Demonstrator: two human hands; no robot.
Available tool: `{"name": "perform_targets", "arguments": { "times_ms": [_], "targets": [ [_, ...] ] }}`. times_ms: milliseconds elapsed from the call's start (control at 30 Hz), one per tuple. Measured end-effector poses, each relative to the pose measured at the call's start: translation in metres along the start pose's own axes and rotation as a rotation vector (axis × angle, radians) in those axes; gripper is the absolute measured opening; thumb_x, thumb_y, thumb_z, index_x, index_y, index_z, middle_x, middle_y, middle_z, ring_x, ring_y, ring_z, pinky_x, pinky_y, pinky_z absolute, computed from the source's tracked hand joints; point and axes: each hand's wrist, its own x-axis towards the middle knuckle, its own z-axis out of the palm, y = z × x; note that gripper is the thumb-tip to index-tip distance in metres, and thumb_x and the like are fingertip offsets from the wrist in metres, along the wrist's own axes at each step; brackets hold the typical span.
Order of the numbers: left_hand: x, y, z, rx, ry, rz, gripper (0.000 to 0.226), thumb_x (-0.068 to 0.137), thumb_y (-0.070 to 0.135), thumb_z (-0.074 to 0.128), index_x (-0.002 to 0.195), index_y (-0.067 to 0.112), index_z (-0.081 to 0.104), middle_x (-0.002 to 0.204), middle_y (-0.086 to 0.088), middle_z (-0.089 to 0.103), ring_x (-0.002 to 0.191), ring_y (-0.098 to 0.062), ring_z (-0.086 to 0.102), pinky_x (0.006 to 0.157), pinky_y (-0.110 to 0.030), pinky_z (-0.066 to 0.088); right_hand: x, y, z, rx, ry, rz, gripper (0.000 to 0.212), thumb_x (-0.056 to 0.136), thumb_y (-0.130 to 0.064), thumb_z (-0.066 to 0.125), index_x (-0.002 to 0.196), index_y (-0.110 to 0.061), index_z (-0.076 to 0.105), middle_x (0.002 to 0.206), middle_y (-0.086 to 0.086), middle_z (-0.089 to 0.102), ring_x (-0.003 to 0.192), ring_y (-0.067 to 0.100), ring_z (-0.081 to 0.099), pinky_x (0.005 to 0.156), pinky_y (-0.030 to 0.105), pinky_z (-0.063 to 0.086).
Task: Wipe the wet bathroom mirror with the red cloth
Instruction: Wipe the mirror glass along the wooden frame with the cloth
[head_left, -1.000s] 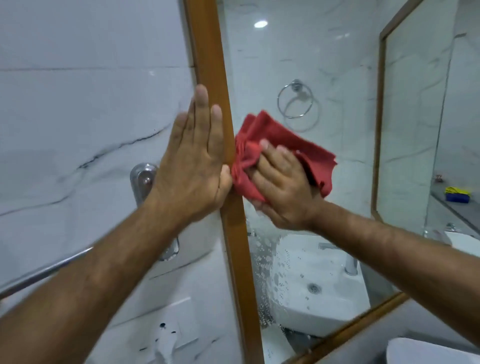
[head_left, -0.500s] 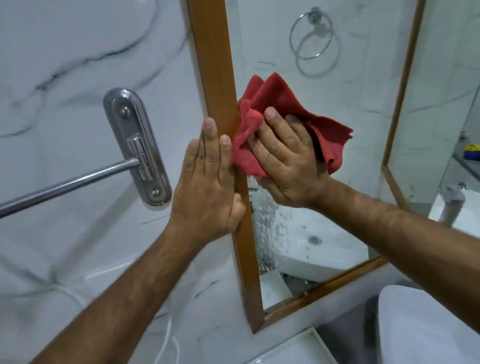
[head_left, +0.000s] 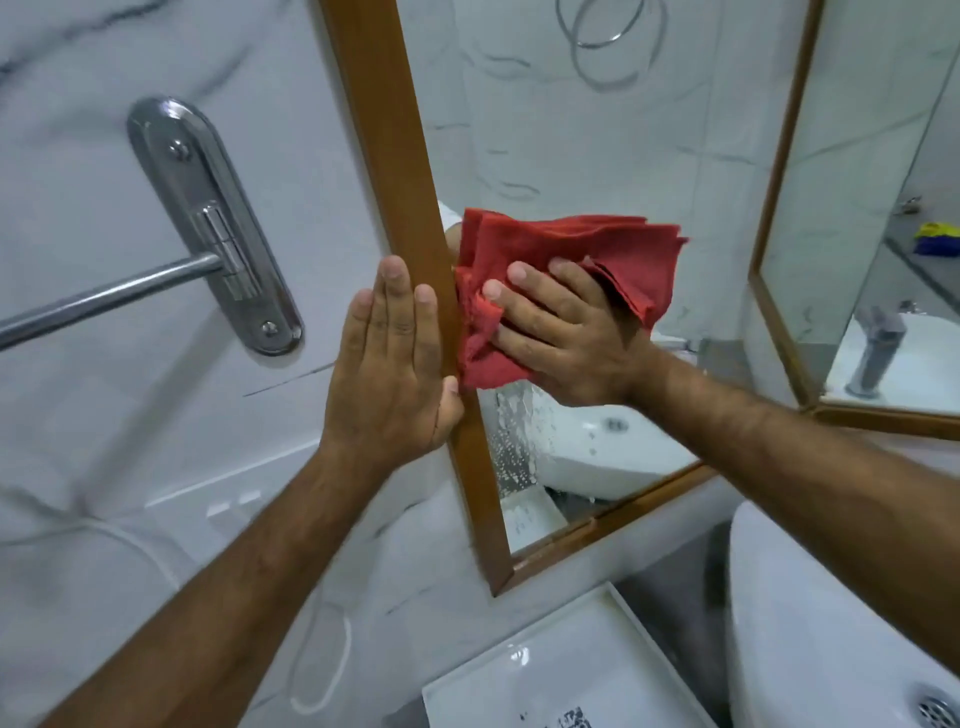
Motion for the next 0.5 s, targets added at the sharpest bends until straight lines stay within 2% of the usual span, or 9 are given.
{"name": "perform_targets", "arguments": {
  "times_ms": [100, 200, 267, 333, 400, 467, 500],
  "targets": [
    [-0.010, 0.009, 0.017, 0.002, 0.043, -0.043, 0.080, 0.091, 0.039, 0.052, 0.141, -0.016, 0.022, 0.144, -0.046, 0.030, 0.141, -0.052, 0.020, 0.123, -0.050, 0.009, -0.031, -0.063, 0.021, 0.020, 0.001, 0.279, 0.057, 0.097, -0.037, 0.048, 0.150, -0.016, 0.041, 0.161, 0.012, 0.032, 0.150, 0.035, 0.027, 0.120, 0.054, 0.019],
    [-0.025, 0.024, 0.027, -0.022, 0.048, -0.070, 0.073, 0.089, 0.030, 0.045, 0.141, -0.016, 0.023, 0.146, -0.044, 0.026, 0.148, -0.048, 0.006, 0.124, -0.048, 0.007, -0.069, -0.097, 0.028, 0.052, -0.041, 0.288, 0.053, 0.100, -0.039, 0.045, 0.149, -0.018, 0.045, 0.162, 0.008, 0.032, 0.151, 0.033, 0.026, 0.121, 0.051, 0.018],
    [-0.031, 0.030, 0.029, -0.014, 0.030, -0.094, 0.075, 0.085, 0.026, 0.046, 0.141, -0.016, 0.021, 0.150, -0.041, 0.020, 0.150, -0.040, -0.008, 0.123, -0.048, 0.007, -0.085, -0.105, 0.027, 0.052, -0.085, 0.217, 0.046, 0.099, -0.036, 0.048, 0.143, -0.021, 0.052, 0.156, 0.007, 0.043, 0.149, 0.031, 0.032, 0.117, 0.049, 0.029],
    [-0.035, 0.033, 0.027, -0.028, 0.001, -0.109, 0.079, 0.081, 0.026, 0.051, 0.141, -0.015, 0.020, 0.150, -0.038, 0.017, 0.150, -0.041, -0.008, 0.122, -0.049, 0.007, -0.092, -0.098, 0.022, 0.063, -0.139, 0.106, 0.045, 0.092, -0.029, 0.062, 0.136, -0.020, 0.058, 0.151, 0.008, 0.050, 0.144, 0.030, 0.039, 0.109, 0.051, 0.036],
    [-0.040, 0.034, 0.020, -0.054, -0.048, -0.098, 0.088, 0.079, 0.026, 0.056, 0.145, -0.013, 0.012, 0.149, -0.038, 0.016, 0.149, -0.045, -0.005, 0.122, -0.049, 0.005, -0.093, -0.076, 0.010, 0.078, -0.214, -0.080, 0.051, 0.090, -0.024, 0.070, 0.139, -0.018, 0.056, 0.151, 0.007, 0.048, 0.142, 0.030, 0.040, 0.116, 0.051, 0.030],
    [-0.050, 0.036, 0.020, -0.048, -0.091, -0.082, 0.097, 0.081, 0.027, 0.055, 0.149, -0.008, -0.004, 0.155, -0.034, -0.001, 0.149, -0.039, -0.013, 0.123, -0.048, 0.000, -0.088, -0.049, 0.002, 0.084, -0.268, -0.272, 0.054, 0.098, -0.023, 0.061, 0.149, -0.019, 0.044, 0.160, 0.007, 0.036, 0.147, 0.029, 0.034, 0.123, 0.051, 0.019],
    [-0.056, 0.039, 0.022, -0.042, -0.096, -0.083, 0.098, 0.082, 0.028, 0.052, 0.150, -0.006, -0.010, 0.157, -0.030, -0.011, 0.149, -0.036, -0.017, 0.123, -0.048, -0.002, -0.084, -0.039, 0.002, 0.090, -0.255, -0.294, 0.055, 0.100, -0.024, 0.057, 0.152, -0.019, 0.040, 0.163, 0.007, 0.031, 0.149, 0.029, 0.031, 0.124, 0.050, 0.017]
  ]
}}
